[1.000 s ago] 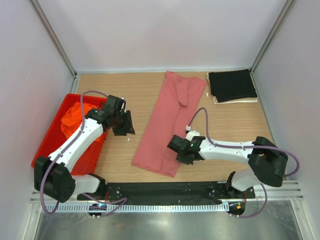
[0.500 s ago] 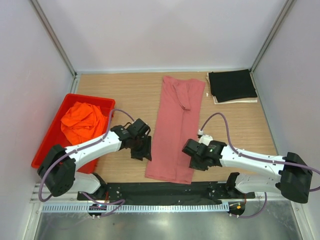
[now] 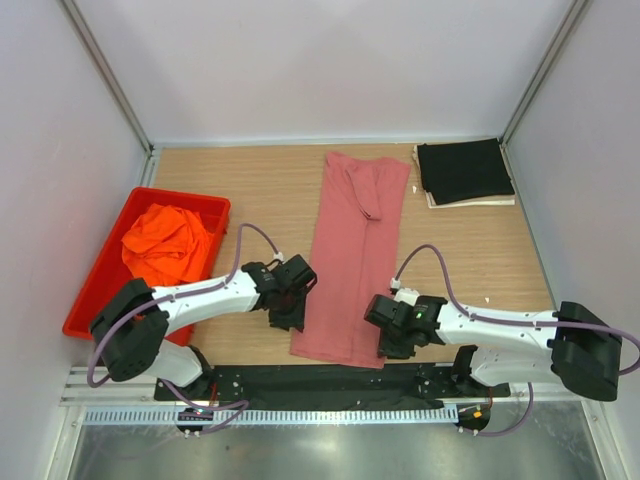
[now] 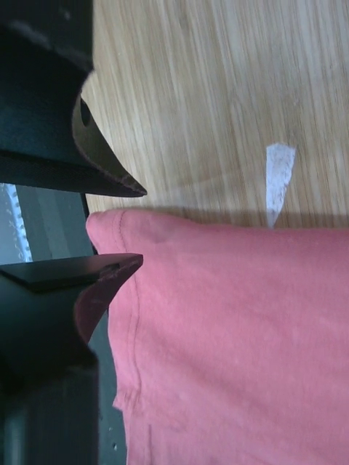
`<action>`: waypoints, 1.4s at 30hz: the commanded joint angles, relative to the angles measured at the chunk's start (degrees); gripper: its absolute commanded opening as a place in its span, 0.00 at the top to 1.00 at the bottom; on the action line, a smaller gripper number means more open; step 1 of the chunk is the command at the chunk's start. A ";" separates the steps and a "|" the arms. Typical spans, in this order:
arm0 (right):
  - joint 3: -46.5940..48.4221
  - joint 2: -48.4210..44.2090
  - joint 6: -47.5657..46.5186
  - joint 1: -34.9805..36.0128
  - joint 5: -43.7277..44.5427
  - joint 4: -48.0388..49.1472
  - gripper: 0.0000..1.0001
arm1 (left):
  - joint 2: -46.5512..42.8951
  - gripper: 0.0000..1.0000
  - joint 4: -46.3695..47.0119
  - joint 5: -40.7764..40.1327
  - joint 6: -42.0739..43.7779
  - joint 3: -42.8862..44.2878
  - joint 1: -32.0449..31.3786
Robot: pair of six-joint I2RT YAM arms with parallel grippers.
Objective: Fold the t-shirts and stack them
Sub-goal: Fold the tshirt
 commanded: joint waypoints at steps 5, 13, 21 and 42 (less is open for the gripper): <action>-1.38 -2.56 0.41 0.65 1.34 -4.58 0.72 | -1.02 0.73 -1.03 -4.56 -4.12 -2.84 -1.10; 0.71 -4.41 -0.03 0.65 2.48 -6.16 0.72 | -5.15 0.64 -1.72 -3.94 -6.06 -3.11 -1.37; 12.75 -0.90 -11.25 -11.27 9.53 -6.70 0.71 | -10.95 0.60 -0.26 -2.29 -4.30 -0.99 -1.37; 94.18 65.18 -51.09 -36.43 16.11 4.04 0.52 | -4.82 0.58 4.33 -3.51 -7.11 -8.02 -1.46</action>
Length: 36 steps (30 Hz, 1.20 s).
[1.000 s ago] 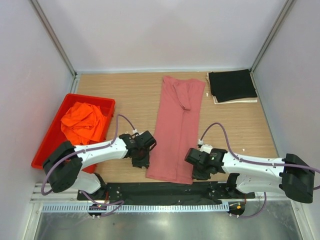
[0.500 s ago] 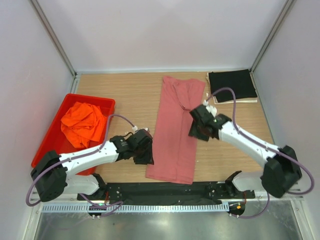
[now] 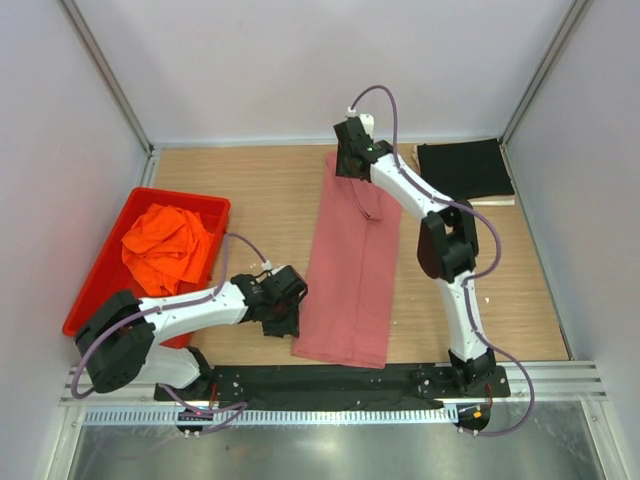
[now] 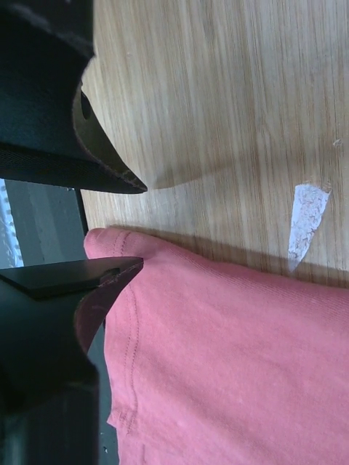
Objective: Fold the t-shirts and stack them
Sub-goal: Fold the tshirt
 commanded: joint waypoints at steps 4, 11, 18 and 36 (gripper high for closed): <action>18.23 13.14 -3.84 -3.13 0.78 -1.00 0.51 | 1.86 0.59 1.91 -0.55 -1.71 -1.30 -0.23; 19.56 19.13 -4.19 -5.33 0.25 4.89 0.51 | 1.78 0.76 5.08 1.74 -4.27 -3.93 -0.23; 25.62 25.90 -6.39 -6.30 6.83 2.27 0.58 | 0.37 0.99 7.01 4.37 -6.73 -5.60 -0.23; 20.45 20.30 -12.19 -10.60 -7.02 9.20 0.60 | -1.65 0.78 -5.24 -2.82 -11.31 2.35 -0.15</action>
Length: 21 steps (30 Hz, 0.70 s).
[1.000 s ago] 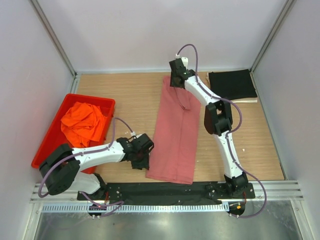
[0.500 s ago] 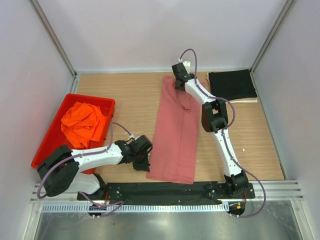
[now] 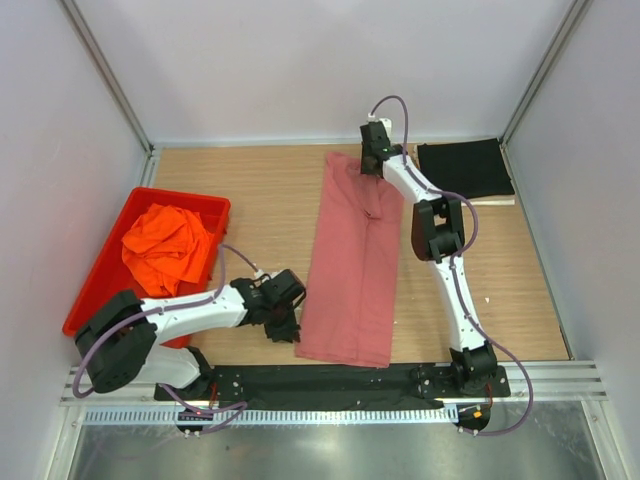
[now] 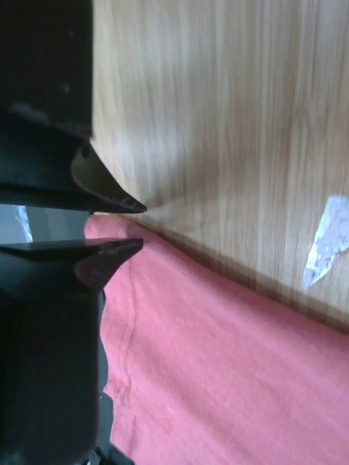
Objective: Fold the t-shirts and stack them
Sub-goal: Fold the tshirt
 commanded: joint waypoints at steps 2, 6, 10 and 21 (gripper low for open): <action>-3.71 -7.09 -1.72 -1.12 -9.02 4.40 0.59 | -1.78 0.72 -15.24 -10.55 3.34 10.87 -0.14; -4.96 -8.77 -1.46 -2.88 -16.57 4.84 0.57 | -0.12 0.67 -19.21 -15.40 8.88 20.80 1.17; -5.04 -8.94 -1.37 -4.11 -24.05 4.31 0.57 | 3.04 0.66 -19.30 -15.32 14.60 25.21 4.16; -4.43 -7.72 -4.00 -5.51 -25.55 2.29 0.57 | 9.64 0.67 -12.80 -6.70 23.22 27.68 14.71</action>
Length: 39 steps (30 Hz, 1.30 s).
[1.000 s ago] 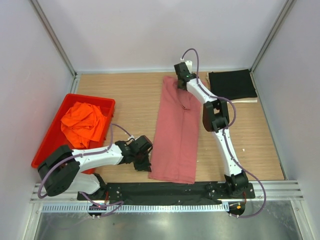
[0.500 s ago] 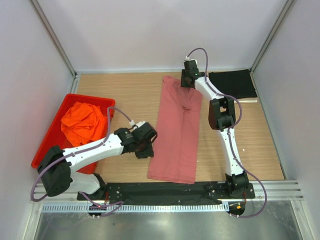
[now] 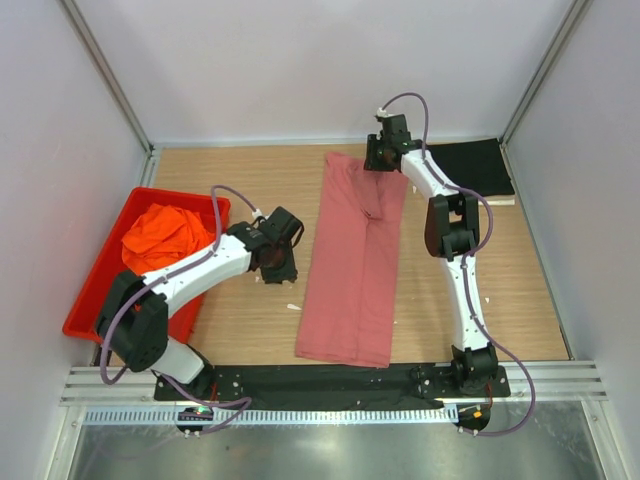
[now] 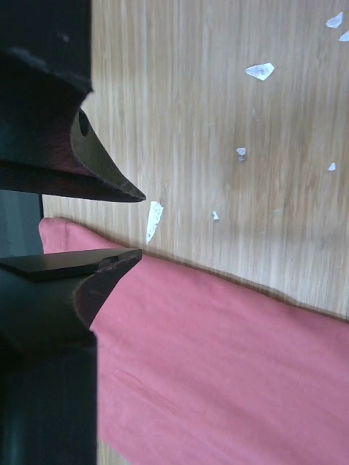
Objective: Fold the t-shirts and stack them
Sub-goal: Fold the tshirt
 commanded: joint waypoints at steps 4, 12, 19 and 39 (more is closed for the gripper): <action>0.51 -2.47 -1.82 -0.62 -3.02 0.11 0.57 | 2.85 0.67 2.96 3.58 4.60 2.60 0.85; 1.48 -0.97 -1.64 -0.80 -2.41 0.37 0.59 | 4.70 0.68 4.63 4.02 5.05 1.90 1.64; 2.09 -0.44 -2.08 -0.80 -1.45 0.02 0.58 | 11.02 0.70 11.40 9.72 5.31 1.63 2.00; 2.09 0.88 -1.29 -0.88 -0.22 1.60 0.63 | 16.92 0.72 13.16 10.26 4.96 3.03 2.08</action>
